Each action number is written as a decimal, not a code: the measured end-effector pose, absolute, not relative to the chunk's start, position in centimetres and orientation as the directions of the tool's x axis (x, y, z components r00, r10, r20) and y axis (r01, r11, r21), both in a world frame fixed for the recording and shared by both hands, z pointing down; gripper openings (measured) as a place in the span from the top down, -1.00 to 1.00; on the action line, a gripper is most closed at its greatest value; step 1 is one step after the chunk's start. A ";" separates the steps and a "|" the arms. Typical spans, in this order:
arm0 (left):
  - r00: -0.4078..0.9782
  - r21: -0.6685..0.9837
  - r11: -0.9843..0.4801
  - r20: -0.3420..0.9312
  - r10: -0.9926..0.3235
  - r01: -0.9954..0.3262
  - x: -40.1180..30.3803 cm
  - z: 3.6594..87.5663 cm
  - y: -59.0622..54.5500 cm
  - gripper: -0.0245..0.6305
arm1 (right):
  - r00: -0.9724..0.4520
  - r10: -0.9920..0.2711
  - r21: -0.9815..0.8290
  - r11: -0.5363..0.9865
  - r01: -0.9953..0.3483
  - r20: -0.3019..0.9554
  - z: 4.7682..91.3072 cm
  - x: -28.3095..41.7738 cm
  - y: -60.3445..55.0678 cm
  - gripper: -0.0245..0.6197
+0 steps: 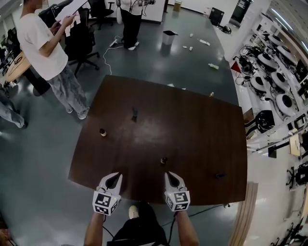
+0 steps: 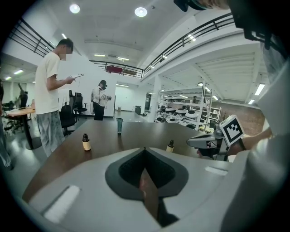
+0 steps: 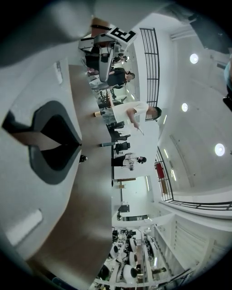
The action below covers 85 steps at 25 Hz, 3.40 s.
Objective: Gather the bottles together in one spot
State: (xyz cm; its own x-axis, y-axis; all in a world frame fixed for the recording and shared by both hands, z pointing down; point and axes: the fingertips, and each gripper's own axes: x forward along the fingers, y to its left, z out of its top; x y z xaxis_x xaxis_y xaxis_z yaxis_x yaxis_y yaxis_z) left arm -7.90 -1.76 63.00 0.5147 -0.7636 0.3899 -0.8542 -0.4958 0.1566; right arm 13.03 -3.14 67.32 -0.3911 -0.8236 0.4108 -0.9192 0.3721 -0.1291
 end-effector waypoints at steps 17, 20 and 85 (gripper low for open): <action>0.511 0.175 -0.486 0.429 -0.745 -0.856 -7.3 64.1 -0.5 0.92 | -0.396 -0.795 -0.146 0.372 -0.917 0.459 70.7 13.2 -6.6 0.71; 0.518 0.178 -0.493 0.434 -0.737 -0.852 -6.7 64.4 -0.2 0.92 | -0.371 -0.799 -0.121 0.358 -0.926 0.473 71.8 13.3 -7.4 0.58; 0.472 0.194 -0.432 0.435 -0.766 -0.881 -10.1 65.4 1.4 0.92 | -0.552 -0.668 -0.062 0.608 -0.792 0.499 73.8 2.7 -3.1 0.51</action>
State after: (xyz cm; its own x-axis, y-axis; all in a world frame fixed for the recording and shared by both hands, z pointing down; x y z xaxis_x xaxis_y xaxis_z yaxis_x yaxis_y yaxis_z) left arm -10.13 1.36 65.37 0.4723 -0.7664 0.4355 -0.8806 -0.4322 0.1945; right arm 2.70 -3.11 73.77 -0.5520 -0.6684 0.4986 -0.7918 0.6076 -0.0622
